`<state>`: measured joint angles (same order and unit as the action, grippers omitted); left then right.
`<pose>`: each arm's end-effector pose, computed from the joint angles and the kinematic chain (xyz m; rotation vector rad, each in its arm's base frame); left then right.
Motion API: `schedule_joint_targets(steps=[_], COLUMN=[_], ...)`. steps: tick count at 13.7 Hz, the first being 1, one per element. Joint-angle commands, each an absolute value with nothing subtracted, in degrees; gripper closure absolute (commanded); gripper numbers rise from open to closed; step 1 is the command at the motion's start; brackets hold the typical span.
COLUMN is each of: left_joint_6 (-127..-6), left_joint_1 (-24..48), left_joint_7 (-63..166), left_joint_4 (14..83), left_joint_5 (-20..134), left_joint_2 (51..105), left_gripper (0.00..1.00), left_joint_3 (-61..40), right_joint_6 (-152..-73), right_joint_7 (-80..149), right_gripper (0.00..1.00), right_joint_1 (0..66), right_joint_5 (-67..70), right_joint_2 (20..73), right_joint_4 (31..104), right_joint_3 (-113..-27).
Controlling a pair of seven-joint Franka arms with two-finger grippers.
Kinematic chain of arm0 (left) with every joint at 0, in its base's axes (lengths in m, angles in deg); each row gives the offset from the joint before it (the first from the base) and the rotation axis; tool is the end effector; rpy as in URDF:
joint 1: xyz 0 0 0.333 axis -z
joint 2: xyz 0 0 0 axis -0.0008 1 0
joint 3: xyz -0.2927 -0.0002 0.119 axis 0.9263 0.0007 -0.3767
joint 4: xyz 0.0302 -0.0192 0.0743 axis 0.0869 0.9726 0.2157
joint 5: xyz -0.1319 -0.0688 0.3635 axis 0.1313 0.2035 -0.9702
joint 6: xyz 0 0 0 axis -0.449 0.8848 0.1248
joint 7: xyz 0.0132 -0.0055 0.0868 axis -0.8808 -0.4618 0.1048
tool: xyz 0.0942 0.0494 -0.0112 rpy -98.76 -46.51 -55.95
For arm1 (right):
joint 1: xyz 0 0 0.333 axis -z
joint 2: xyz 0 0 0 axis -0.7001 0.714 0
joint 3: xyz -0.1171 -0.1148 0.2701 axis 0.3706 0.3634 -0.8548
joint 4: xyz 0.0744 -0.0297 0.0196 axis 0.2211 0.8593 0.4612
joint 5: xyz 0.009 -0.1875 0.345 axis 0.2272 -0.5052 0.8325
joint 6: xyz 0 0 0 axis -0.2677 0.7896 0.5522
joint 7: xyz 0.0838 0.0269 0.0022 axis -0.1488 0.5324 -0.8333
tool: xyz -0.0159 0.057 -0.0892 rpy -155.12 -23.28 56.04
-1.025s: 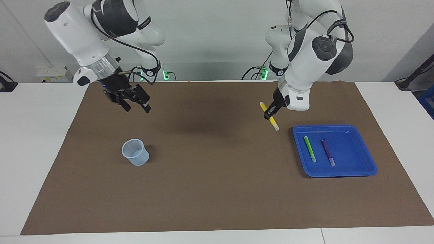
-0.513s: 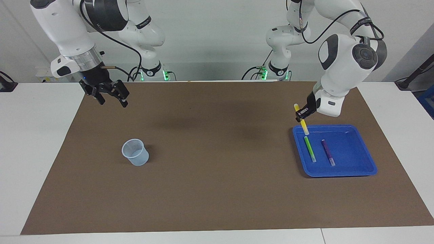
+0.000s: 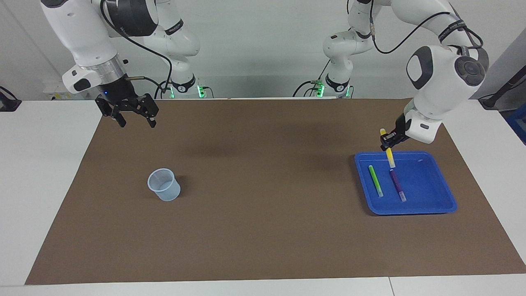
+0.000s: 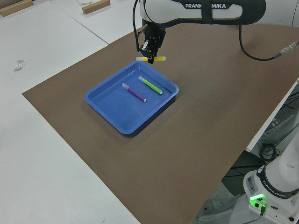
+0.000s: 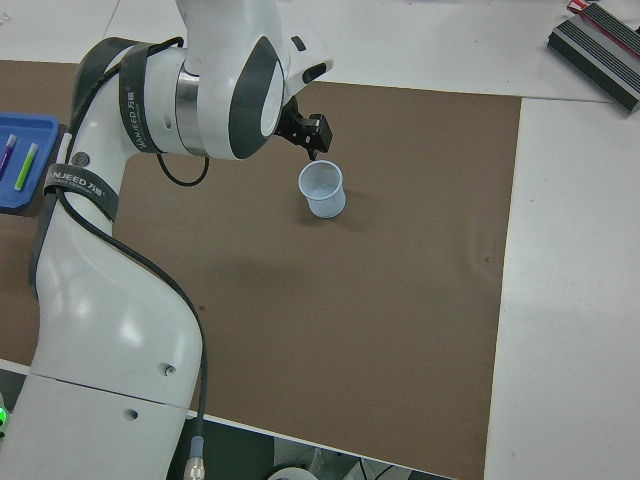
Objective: Right arm passes pens to left for tray arrangement
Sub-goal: 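Lower the yellow pen into the tray and open the left gripper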
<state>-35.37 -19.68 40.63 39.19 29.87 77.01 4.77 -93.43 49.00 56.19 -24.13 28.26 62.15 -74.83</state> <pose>0.6040 0.0281 0.4784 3.1232 0.1557 -0.0407 0.5497 0.0145 0.5996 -3.0585 0.1641 -0.0785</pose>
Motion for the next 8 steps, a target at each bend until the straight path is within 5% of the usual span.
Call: schedule_joint_targets(steps=[1,8], left_joint_6=[-44.02,-60.13], left_joint_1=[-21.83,-27.99], left_joint_7=[36.83,27.33], left_joint_4=[45.31,46.12], left_joint_5=[27.57,21.77], left_joint_2=[75.34,87.10], left_gripper=[1.00,1.00], left_joint_3=[5.25,5.25], right_joint_6=[-91.40,-92.01], right_joint_7=[47.60,47.52], right_gripper=[0.00,0.00], right_joint_1=[57.09,56.92], right_joint_5=[-25.12,-25.12], right_joint_2=[25.82,25.73], right_joint_4=[63.25,63.34], right_joint_3=[-74.73,-74.64])
